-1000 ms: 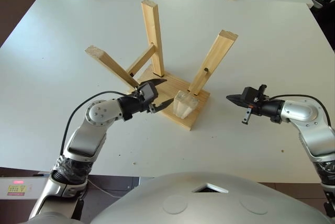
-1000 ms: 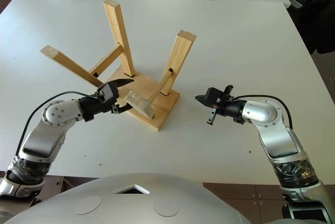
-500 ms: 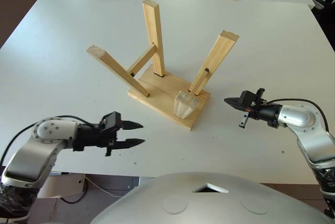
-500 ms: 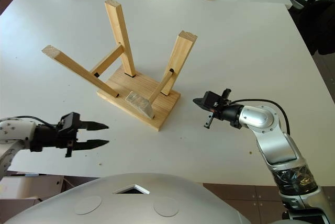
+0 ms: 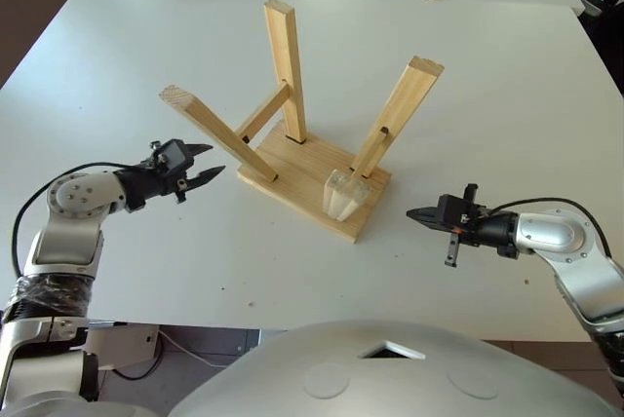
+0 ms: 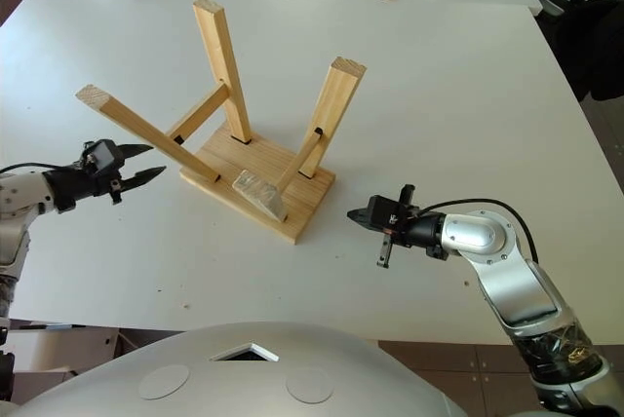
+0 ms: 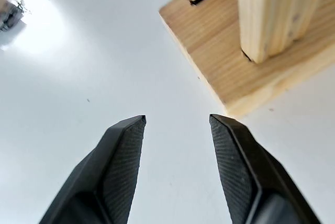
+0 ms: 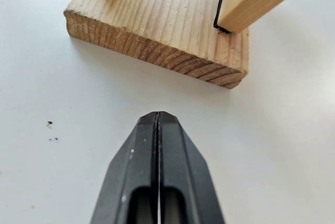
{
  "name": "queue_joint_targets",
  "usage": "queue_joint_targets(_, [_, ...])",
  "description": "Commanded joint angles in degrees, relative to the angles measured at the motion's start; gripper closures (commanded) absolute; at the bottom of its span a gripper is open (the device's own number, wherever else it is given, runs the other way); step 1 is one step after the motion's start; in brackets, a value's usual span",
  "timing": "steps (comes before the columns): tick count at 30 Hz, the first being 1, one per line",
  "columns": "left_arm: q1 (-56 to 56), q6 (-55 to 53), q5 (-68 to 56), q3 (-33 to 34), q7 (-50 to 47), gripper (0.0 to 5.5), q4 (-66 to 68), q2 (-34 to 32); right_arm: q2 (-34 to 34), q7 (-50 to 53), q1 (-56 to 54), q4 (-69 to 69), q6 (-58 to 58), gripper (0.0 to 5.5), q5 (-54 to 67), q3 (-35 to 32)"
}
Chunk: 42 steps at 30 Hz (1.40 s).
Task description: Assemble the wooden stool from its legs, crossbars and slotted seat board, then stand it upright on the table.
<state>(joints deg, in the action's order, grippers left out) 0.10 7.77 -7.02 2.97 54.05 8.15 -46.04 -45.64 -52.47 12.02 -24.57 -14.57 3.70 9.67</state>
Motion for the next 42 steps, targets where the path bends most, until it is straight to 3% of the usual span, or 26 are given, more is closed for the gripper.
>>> queue_joint_targets(1, [-0.42,4.6,4.33,-0.99,-3.6,3.22,0.48,0.74,-0.63,-0.29,-0.64,1.08,1.19,5.5,-1.04,0.89])
queue_joint_targets(10, [-2.78,13.09,13.49,-2.11,-14.78,3.22,7.92,3.42,-1.71,-1.14,-1.41,2.65,2.77,5.5,-2.58,1.34])
queue_joint_targets(15, [-8.5,17.93,23.34,-5.09,-27.04,3.22,22.31,3.92,-1.78,-0.88,-0.88,3.16,3.33,5.5,-3.32,1.8])
queue_joint_targets(21, [-10.77,22.82,25.49,-8.74,-31.39,3.22,32.53,7.18,-0.67,-0.69,-2.91,4.3,3.46,5.5,-4.41,3.64])
queue_joint_targets(28, [-8.11,24.24,20.18,-12.42,-27.56,3.22,30.52,13.78,4.19,4.07,-8.65,10.51,4.08,5.5,-7.99,5.58])
queue_joint_targets(37, [-4.18,23.77,17.01,-14.69,-21.75,3.22,22.22,11.77,5.19,5.05,-11.1,17.69,8.67,5.5,-9.18,5.66])
queue_joint_targets(42, [-1.0,17.68,13.76,-14.41,-18.69,3.22,12.88,11.01,6.39,6.52,-13.07,21.27,10.45,5.5,-9.87,6.01])
